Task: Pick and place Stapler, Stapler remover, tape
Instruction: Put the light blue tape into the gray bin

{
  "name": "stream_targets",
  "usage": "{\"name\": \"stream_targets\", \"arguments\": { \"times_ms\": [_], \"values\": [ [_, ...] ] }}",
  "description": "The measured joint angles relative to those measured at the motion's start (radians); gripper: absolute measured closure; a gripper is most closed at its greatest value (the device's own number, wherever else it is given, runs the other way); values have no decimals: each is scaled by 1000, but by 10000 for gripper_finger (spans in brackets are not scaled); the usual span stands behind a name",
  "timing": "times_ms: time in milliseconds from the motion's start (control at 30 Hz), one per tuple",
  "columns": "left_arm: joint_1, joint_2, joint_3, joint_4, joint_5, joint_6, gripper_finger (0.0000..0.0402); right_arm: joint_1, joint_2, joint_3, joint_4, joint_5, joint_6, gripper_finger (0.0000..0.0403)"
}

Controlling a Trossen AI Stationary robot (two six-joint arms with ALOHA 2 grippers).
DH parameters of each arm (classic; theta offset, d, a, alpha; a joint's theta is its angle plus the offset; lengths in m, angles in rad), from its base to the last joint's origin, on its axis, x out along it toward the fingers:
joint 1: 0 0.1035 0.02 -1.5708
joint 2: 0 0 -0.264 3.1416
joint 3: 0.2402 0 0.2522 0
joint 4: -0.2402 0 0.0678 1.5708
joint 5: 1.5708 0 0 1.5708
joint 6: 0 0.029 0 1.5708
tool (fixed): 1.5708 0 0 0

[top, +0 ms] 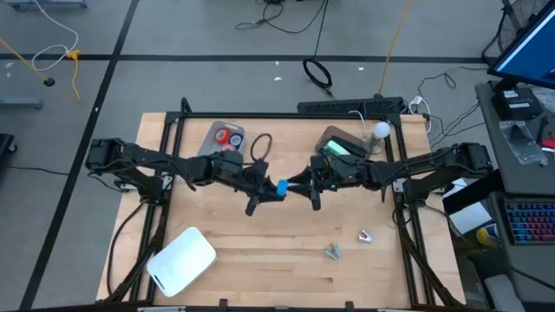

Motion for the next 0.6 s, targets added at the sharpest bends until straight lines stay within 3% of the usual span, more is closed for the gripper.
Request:
{"name": "stream_targets", "arguments": {
  "times_ms": [167,267,433,600],
  "values": [
    [28,-62,-1,-293,4,20,364,0,-1,-1,-150,-175,16,228],
    [49,-115,-1,-462,-53,22,364,0,-1,-1,-209,-274,48,217],
    [83,-237,-1,-750,-270,9,364,0,-1,-1,-247,-360,84,213],
    [119,-347,0,-998,-555,-34,364,1,-1,-1,-242,-360,92,218]
  ]
}}
